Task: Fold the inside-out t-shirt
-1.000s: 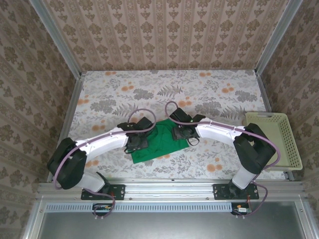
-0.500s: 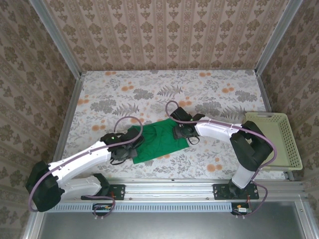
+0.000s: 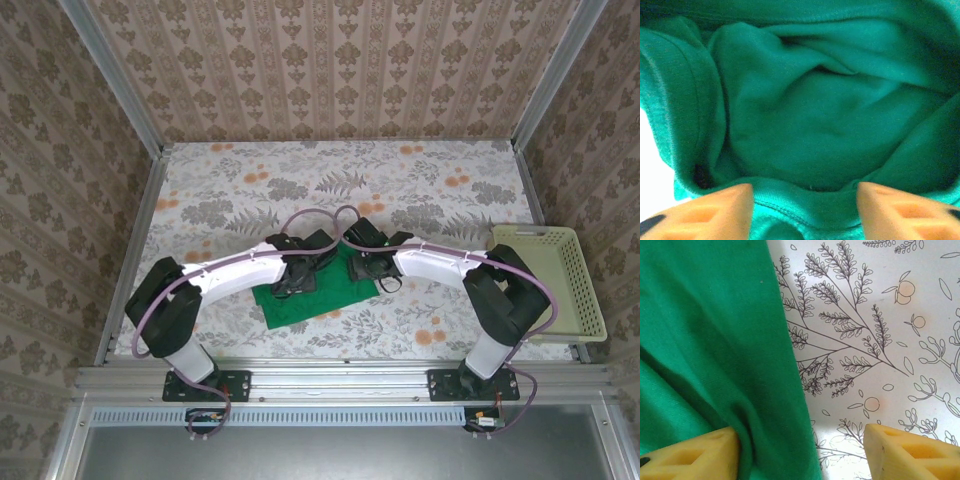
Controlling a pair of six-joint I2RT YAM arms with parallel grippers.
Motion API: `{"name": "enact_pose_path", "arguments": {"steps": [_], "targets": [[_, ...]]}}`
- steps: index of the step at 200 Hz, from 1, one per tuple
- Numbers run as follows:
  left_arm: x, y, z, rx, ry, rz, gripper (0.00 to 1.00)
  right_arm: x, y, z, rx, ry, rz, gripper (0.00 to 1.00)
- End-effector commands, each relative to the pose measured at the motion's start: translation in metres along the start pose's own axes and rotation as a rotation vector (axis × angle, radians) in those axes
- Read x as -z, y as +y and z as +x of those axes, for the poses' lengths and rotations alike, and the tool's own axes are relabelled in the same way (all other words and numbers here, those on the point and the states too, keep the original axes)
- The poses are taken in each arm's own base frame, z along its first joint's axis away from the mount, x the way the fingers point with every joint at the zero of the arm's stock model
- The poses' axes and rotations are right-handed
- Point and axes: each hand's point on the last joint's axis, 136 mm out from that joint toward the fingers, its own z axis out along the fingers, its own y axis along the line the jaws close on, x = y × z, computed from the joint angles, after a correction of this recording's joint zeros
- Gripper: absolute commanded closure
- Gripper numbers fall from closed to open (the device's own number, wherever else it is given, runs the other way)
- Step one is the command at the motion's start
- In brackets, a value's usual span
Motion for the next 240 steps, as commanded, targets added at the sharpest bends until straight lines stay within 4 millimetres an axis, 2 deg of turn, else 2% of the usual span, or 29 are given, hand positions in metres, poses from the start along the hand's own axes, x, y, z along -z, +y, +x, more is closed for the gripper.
{"name": "enact_pose_path", "arguments": {"steps": [1, 17, 35, 88, 113, 134, 152, 177, 192, 202, 215, 240], "targets": [[-0.005, 0.012, 0.029, -0.018, 0.074, -0.011, 0.55, -0.004, -0.01, 0.002, -0.021, 0.007, 0.036, 0.34], [-0.005, 0.015, 0.045, -0.019, 0.087, -0.005, 0.65, -0.007, -0.012, 0.001, -0.029, 0.012, 0.038, 0.34], [-0.005, 0.028, 0.057, 0.004, 0.099, -0.026, 0.8, -0.008, -0.011, -0.001, -0.025, 0.011, 0.037, 0.34], [0.014, 0.07, 0.061, 0.149, -0.04, 0.006, 0.99, -0.016, -0.013, -0.003, -0.017, 0.031, 0.05, 0.34], [0.008, 0.083, 0.073, 0.201, -0.041, 0.051, 1.0, -0.02, -0.015, -0.002, -0.019, 0.043, 0.056, 0.34], [0.003, 0.093, 0.081, 0.226, -0.03, 0.041, 0.96, -0.018, -0.015, -0.004, -0.019, 0.036, 0.051, 0.34], [0.007, 0.107, 0.081, 0.252, -0.05, 0.005, 0.83, -0.01, -0.013, -0.008, -0.011, 0.023, 0.035, 0.34], [0.027, 0.12, 0.06, 0.27, -0.13, 0.008, 0.59, 0.01, -0.006, -0.023, -0.001, -0.024, -0.009, 0.34], [0.037, 0.117, 0.035, 0.269, -0.165, 0.055, 0.53, 0.023, -0.001, -0.036, 0.006, -0.062, -0.032, 0.34], [0.038, 0.104, 0.016, 0.266, -0.168, 0.133, 0.47, 0.028, 0.001, -0.043, 0.01, -0.077, -0.042, 0.34], [0.036, 0.093, -0.01, 0.275, -0.17, 0.196, 0.43, 0.029, 0.008, -0.052, 0.019, -0.088, -0.063, 0.35], [0.03, 0.08, -0.059, 0.241, -0.217, 0.206, 0.39, 0.023, 0.019, -0.069, 0.02, -0.088, -0.093, 0.35]]}}
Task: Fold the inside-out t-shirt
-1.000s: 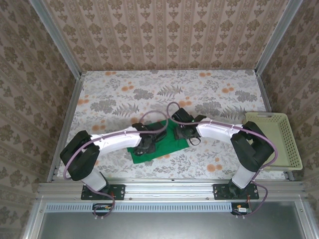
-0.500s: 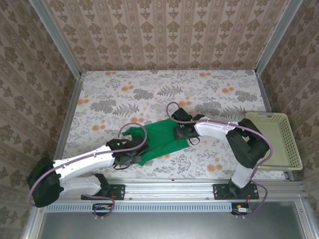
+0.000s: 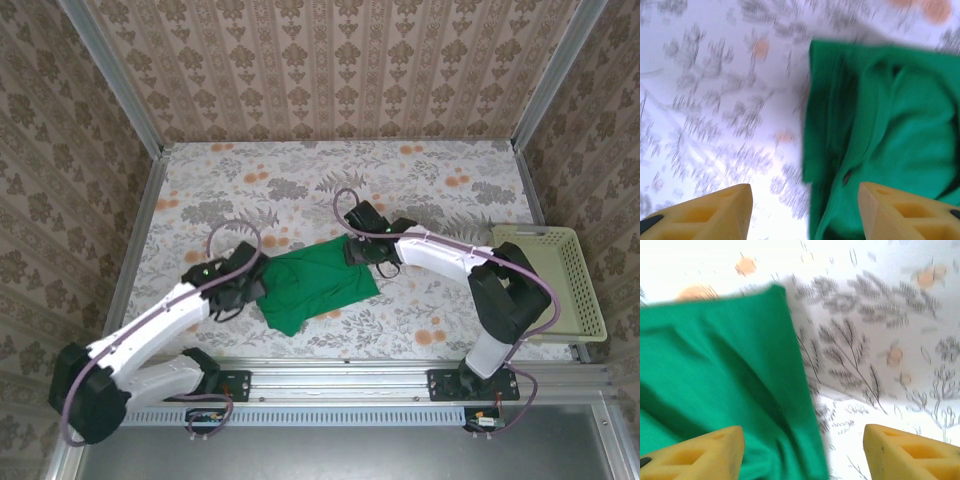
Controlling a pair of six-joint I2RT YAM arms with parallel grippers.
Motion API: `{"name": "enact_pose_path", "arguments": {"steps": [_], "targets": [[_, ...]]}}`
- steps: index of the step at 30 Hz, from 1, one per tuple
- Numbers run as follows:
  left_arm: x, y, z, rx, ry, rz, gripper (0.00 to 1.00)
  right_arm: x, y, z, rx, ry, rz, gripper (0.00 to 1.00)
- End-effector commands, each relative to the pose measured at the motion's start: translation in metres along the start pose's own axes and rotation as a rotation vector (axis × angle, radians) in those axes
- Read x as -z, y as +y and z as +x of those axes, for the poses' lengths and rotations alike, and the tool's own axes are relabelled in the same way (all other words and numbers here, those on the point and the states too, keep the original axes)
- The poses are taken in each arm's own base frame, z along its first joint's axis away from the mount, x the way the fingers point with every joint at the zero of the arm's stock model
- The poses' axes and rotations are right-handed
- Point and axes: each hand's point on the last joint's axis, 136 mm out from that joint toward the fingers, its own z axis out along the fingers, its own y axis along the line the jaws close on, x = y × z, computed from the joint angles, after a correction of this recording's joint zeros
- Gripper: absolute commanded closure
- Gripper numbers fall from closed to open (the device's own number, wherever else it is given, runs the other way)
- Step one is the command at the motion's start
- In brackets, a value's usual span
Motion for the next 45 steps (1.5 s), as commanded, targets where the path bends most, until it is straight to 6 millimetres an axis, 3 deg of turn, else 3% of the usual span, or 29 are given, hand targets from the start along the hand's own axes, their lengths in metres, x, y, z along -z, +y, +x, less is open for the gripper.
{"name": "enact_pose_path", "arguments": {"steps": [1, 5, 8, 13, 17, 22, 26, 30, 33, 38, 39, 41, 43, 45], "targets": [[-0.009, -0.044, -0.037, -0.129, -0.037, 0.104, 0.39, -0.001, 0.011, -0.019, 0.019, -0.004, -0.043, 0.35], [-0.041, -0.065, -0.051, -0.13, 0.023, 0.137, 0.42, -0.011, 0.028, -0.035, 0.023, 0.003, -0.096, 0.36], [-0.057, -0.066, -0.051, -0.128, 0.049, 0.115, 0.54, -0.026, 0.035, -0.041, 0.014, 0.022, -0.115, 0.37], [-0.066, -0.043, -0.049, -0.099, 0.042, 0.061, 0.8, -0.06, 0.037, -0.036, -0.017, 0.088, -0.136, 0.43], [-0.074, -0.017, -0.053, -0.056, 0.029, 0.052, 0.94, -0.085, 0.022, -0.031, -0.075, 0.127, -0.103, 0.55], [-0.081, -0.001, -0.049, -0.041, 0.026, 0.049, 0.97, -0.098, -0.015, -0.02, -0.137, 0.143, 0.022, 0.64], [-0.092, -0.014, -0.056, -0.064, 0.028, 0.091, 0.98, -0.095, -0.029, -0.004, -0.182, 0.149, 0.056, 0.7], [-0.111, -0.049, -0.075, -0.121, 0.044, 0.154, 1.0, -0.084, -0.049, 0.027, -0.245, 0.177, 0.118, 0.74], [-0.128, -0.084, -0.092, -0.189, 0.056, 0.194, 1.0, -0.068, -0.064, 0.061, -0.324, 0.185, 0.151, 0.74], [-0.143, -0.17, -0.113, -0.356, 0.094, 0.296, 0.97, -0.032, -0.068, 0.113, -0.39, 0.179, 0.132, 0.73], [-0.145, -0.181, -0.116, -0.378, 0.102, 0.302, 0.93, -0.027, -0.064, 0.118, -0.387, 0.178, 0.114, 0.73], [-0.138, -0.227, -0.11, -0.46, 0.112, 0.37, 0.84, -0.012, -0.049, 0.127, -0.378, 0.18, 0.063, 0.72], [-0.13, -0.253, -0.112, -0.493, 0.121, 0.407, 0.75, 0.002, -0.038, 0.125, -0.359, 0.166, 0.022, 0.67], [-0.117, -0.259, -0.118, -0.504, 0.128, 0.384, 0.64, 0.016, -0.038, 0.113, -0.338, 0.116, 0.012, 0.6]]}}
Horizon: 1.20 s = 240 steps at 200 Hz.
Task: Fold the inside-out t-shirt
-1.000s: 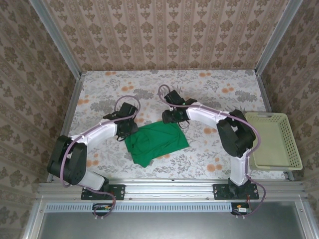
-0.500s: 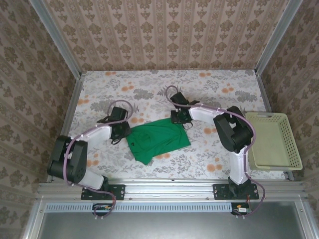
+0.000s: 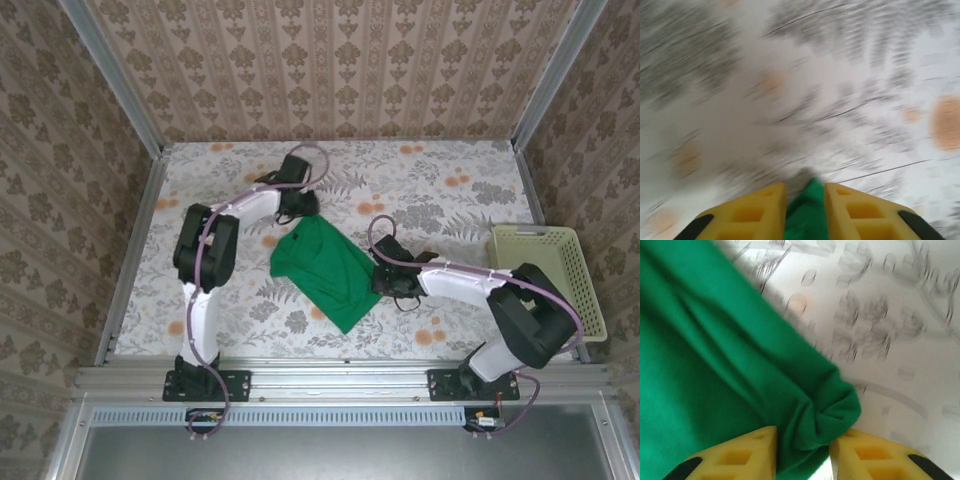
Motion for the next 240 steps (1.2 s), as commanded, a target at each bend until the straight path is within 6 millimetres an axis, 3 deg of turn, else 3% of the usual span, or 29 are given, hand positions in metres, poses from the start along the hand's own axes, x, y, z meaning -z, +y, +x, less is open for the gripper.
{"name": "enact_pose_path", "arguments": {"steps": [1, 19, 28, 51, 64, 76, 93, 117, 145, 178, 210, 240], "targets": [[0.033, -0.017, -0.001, -0.057, 0.066, -0.019, 0.59, 0.028, -0.004, -0.007, 0.002, -0.044, 0.006, 0.58], [0.074, -0.002, 0.004, -0.042, 0.029, -0.09, 0.43, 0.045, -0.005, -0.031, 0.056, -0.11, 0.016, 0.57], [0.094, 0.011, 0.015, -0.021, 0.019, -0.127, 0.36, 0.047, 0.001, -0.04, 0.089, -0.125, -0.006, 0.56], [0.132, 0.055, 0.064, 0.075, 0.03, -0.244, 0.33, 0.041, 0.025, -0.053, 0.167, -0.103, -0.056, 0.55], [0.141, 0.079, 0.096, 0.17, 0.057, -0.275, 0.32, 0.036, 0.033, -0.057, 0.178, -0.097, -0.058, 0.55], [0.142, 0.088, 0.12, 0.231, 0.07, -0.263, 0.31, 0.03, 0.037, -0.059, 0.183, -0.096, -0.061, 0.54], [0.137, 0.099, 0.135, 0.32, 0.065, -0.213, 0.31, 0.021, 0.037, -0.06, 0.191, -0.085, -0.044, 0.54], [0.122, 0.083, 0.125, 0.363, 0.012, -0.044, 0.34, 0.007, 0.033, -0.057, 0.199, -0.066, -0.02, 0.53], [0.102, 0.071, 0.118, 0.38, 0.034, 0.035, 0.39, -0.009, 0.022, -0.046, 0.201, -0.035, 0.016, 0.52], [0.083, 0.068, 0.117, 0.402, 0.055, 0.069, 0.6, -0.02, 0.011, -0.027, 0.195, 0.007, 0.038, 0.51], [0.085, 0.061, 0.092, 0.351, 0.007, 0.083, 0.89, -0.026, 0.004, 0.002, 0.172, 0.057, 0.057, 0.51], [0.102, 0.045, 0.058, 0.281, -0.079, 0.138, 0.98, -0.03, -0.006, 0.027, 0.147, 0.088, 0.082, 0.52]]}}
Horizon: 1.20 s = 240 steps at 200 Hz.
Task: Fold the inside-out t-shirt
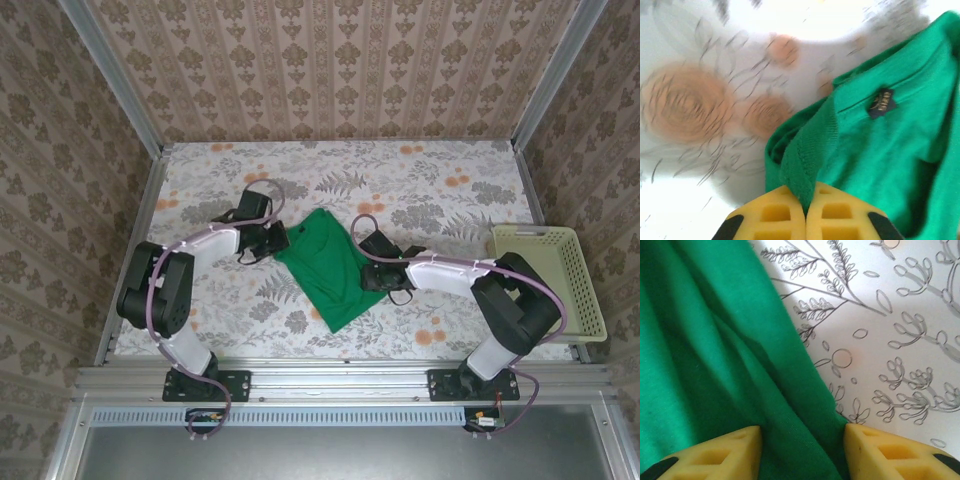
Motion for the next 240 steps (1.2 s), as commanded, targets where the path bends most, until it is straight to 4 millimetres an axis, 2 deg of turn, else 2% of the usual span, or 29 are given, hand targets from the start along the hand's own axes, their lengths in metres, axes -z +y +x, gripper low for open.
{"name": "enact_pose_path", "arguments": {"steps": [1, 23, 43, 56, 78, 87, 101, 118, 137, 151, 165, 192, 221, 240], "targets": [[0.02, -0.039, -0.034, -0.087, -0.103, 0.114, 0.98, -0.011, -0.014, 0.048, -0.032, 0.118, 0.049, 0.52], [0.022, -0.057, -0.048, -0.117, -0.144, 0.224, 0.98, -0.013, -0.013, 0.059, -0.041, 0.131, 0.048, 0.53], [0.007, -0.057, -0.056, -0.117, -0.127, 0.259, 0.97, -0.014, -0.01, 0.065, -0.041, 0.139, 0.044, 0.54], [-0.006, -0.045, -0.061, -0.114, -0.108, 0.202, 0.88, -0.013, -0.007, 0.066, -0.038, 0.141, 0.041, 0.56], [-0.026, -0.014, -0.067, -0.123, -0.062, 0.023, 0.73, -0.008, -0.002, 0.063, -0.029, 0.133, 0.035, 0.56], [-0.03, -0.007, -0.069, -0.135, -0.048, -0.012, 0.63, -0.003, 0.0, 0.058, -0.019, 0.123, 0.029, 0.55], [-0.027, 0.002, -0.07, -0.14, -0.03, -0.071, 0.52, 0.01, 0.006, 0.039, 0.005, 0.093, 0.017, 0.51], [-0.004, 0.006, -0.071, -0.147, -0.062, -0.121, 0.42, 0.028, 0.007, 0.009, 0.017, 0.049, -0.003, 0.43], [0.025, 0.009, -0.064, -0.116, -0.114, -0.14, 0.29, 0.045, 0.01, -0.038, 0.019, -0.033, -0.063, 0.38], [0.036, 0.009, -0.052, -0.075, -0.126, -0.103, 0.27, 0.046, 0.016, -0.07, 0.023, -0.059, -0.113, 0.35], [0.034, 0.003, -0.04, -0.034, -0.125, -0.021, 0.27, 0.036, 0.02, -0.097, 0.027, -0.058, -0.136, 0.32], [0.015, 0.001, -0.024, -0.004, -0.1, 0.041, 0.3, 0.007, 0.033, -0.138, 0.043, -0.029, -0.176, 0.32], [-0.008, -0.005, -0.019, 0.022, -0.059, 0.093, 0.36, -0.02, 0.034, -0.162, 0.061, -0.014, -0.152, 0.32], [-0.02, -0.016, -0.017, 0.014, -0.038, 0.129, 0.38, -0.039, 0.031, -0.168, 0.053, 0.006, -0.134, 0.32]]}}
